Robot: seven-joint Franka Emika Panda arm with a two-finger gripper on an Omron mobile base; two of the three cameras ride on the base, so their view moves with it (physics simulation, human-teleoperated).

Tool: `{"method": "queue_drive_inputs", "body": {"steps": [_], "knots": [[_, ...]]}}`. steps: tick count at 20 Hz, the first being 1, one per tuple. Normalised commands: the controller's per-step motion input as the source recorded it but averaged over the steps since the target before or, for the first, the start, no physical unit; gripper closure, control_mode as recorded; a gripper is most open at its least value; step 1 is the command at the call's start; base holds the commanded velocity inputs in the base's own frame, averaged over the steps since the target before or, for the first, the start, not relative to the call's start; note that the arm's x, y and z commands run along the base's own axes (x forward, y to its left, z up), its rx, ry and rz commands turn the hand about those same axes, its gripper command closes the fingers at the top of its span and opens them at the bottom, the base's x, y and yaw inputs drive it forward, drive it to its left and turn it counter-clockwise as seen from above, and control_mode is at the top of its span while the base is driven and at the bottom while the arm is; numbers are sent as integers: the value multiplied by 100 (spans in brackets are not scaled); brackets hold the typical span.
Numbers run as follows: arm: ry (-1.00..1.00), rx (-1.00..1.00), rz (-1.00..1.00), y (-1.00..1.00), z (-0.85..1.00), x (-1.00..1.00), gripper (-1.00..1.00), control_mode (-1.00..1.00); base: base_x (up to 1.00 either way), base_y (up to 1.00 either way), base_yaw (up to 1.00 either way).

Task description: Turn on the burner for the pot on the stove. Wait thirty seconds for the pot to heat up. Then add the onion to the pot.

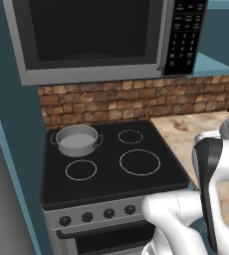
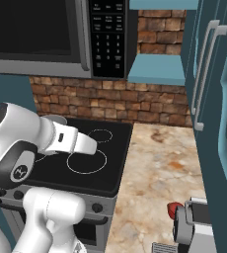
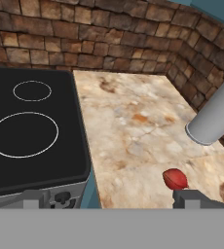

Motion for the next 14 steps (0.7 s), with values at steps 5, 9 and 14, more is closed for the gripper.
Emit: {"method": "queue_drive_inputs", "body": {"steps": [5,9,14], "knots": [[0,0,0,0,0,0,-100,-100,0,0,0],[0,0,0,0,0,0,-100,-100,0,0,0],[0,0,0,0,0,0,-100,-100,0,0,0]]}}
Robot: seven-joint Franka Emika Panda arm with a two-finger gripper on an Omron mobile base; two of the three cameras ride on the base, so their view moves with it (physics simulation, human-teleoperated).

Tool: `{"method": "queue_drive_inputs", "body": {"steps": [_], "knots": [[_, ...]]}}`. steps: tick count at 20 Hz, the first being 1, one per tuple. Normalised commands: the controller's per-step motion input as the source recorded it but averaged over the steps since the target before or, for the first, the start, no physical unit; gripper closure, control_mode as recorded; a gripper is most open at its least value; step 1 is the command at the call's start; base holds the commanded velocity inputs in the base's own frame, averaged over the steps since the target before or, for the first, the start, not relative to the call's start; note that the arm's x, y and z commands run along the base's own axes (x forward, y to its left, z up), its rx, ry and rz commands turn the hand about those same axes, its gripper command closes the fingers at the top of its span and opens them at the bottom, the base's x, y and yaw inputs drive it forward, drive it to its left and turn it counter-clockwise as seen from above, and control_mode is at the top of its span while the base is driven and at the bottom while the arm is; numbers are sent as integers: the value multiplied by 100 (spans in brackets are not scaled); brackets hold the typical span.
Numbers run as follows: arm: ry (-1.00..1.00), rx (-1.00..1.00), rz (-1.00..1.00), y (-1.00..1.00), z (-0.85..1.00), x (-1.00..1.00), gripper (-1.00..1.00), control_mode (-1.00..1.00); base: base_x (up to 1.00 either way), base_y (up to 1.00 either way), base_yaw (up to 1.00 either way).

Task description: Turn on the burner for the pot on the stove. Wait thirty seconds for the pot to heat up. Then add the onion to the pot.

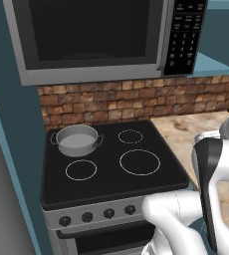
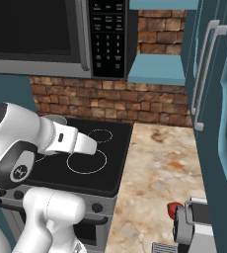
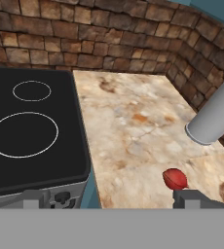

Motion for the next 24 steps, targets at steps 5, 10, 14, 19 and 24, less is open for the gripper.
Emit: {"method": "queue_drive_inputs", "body": {"steps": [5,10,14,19,24], "knots": [[0,0,0,0,0,0,-100,-100,0,0,0],[0,0,0,0,0,0,-100,-100,0,0,0],[0,0,0,0,0,0,-100,-100,0,0,0],[0,0,0,0,0,0,-100,-100,0,0,0],[0,0,0,0,0,0,-100,-100,0,0,0]]}}
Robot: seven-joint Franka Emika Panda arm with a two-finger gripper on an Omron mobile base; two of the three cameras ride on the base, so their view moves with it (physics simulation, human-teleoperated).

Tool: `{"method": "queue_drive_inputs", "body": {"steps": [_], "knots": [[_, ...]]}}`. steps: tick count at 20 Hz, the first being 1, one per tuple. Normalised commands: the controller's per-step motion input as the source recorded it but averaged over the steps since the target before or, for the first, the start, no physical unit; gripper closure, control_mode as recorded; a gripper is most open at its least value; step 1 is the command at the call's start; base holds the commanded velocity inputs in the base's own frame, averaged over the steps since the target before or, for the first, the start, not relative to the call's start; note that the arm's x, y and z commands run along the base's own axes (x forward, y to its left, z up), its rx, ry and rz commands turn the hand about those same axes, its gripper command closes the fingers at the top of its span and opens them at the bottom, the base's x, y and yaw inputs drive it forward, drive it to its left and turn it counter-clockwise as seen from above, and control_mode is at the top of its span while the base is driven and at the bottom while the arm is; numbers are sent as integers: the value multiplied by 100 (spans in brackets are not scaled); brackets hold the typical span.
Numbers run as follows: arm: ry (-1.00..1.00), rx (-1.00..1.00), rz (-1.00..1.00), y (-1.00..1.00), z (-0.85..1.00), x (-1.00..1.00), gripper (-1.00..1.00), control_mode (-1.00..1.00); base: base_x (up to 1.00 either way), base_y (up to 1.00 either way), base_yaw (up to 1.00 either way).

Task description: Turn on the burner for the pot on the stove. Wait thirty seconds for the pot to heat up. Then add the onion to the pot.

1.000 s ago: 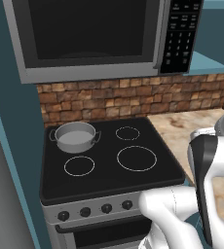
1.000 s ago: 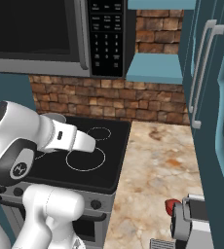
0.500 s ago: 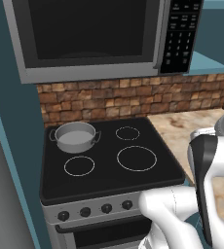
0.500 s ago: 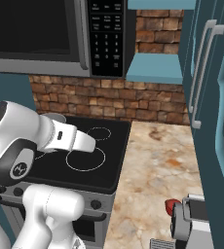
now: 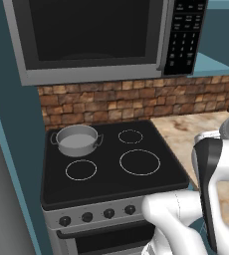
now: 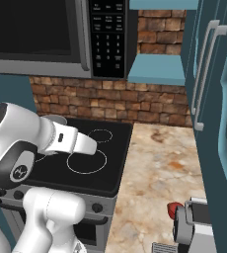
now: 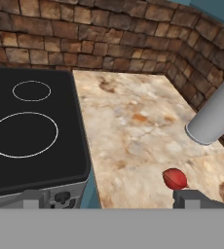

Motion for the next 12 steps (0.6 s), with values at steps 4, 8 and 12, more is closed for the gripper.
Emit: {"method": "queue_drive_inputs", "body": {"steps": [4,8,12], "knots": [[0,0,0,0,0,0,-100,-100,0,0,0],[0,0,0,0,0,0,-100,-100,0,0,0],[0,0,0,0,0,0,-100,-100,0,0,0]]}}
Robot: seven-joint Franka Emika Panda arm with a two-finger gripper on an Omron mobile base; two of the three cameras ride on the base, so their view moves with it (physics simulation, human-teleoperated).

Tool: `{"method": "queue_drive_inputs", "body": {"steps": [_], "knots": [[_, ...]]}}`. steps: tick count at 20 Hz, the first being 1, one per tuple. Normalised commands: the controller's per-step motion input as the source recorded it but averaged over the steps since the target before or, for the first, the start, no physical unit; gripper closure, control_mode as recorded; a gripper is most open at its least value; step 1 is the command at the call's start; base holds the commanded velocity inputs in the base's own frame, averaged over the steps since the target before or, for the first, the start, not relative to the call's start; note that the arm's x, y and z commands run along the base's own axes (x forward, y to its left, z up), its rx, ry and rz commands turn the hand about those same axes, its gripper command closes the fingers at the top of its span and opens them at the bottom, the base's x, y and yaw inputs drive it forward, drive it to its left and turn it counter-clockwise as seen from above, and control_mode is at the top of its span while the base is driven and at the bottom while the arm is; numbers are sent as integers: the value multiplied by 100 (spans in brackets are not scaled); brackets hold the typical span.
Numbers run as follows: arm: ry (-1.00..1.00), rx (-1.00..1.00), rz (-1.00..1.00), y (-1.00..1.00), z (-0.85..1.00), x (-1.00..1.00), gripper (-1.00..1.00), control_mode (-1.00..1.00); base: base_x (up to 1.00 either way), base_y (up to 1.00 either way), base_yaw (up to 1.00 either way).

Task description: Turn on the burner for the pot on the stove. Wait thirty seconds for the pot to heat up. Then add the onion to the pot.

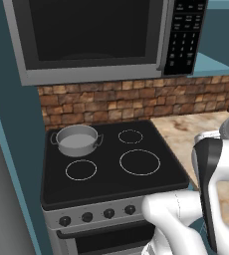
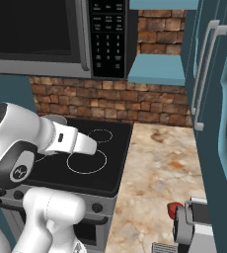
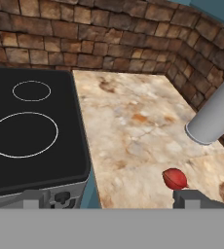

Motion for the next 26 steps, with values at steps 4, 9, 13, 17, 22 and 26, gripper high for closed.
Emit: {"method": "queue_drive_inputs", "body": {"steps": [4,9,13,17,22,26], "knots": [[0,0,0,0,0,0,-100,-100,0,0,0],[0,0,0,0,0,0,-100,-100,0,0,0],[0,0,0,0,0,0,-100,-100,0,0,0],[0,0,0,0,0,0,-100,-100,0,0,0],[0,0,0,0,0,0,-100,-100,0,0,0],[0,0,0,0,0,0,-100,-100,0,0,0]]}}
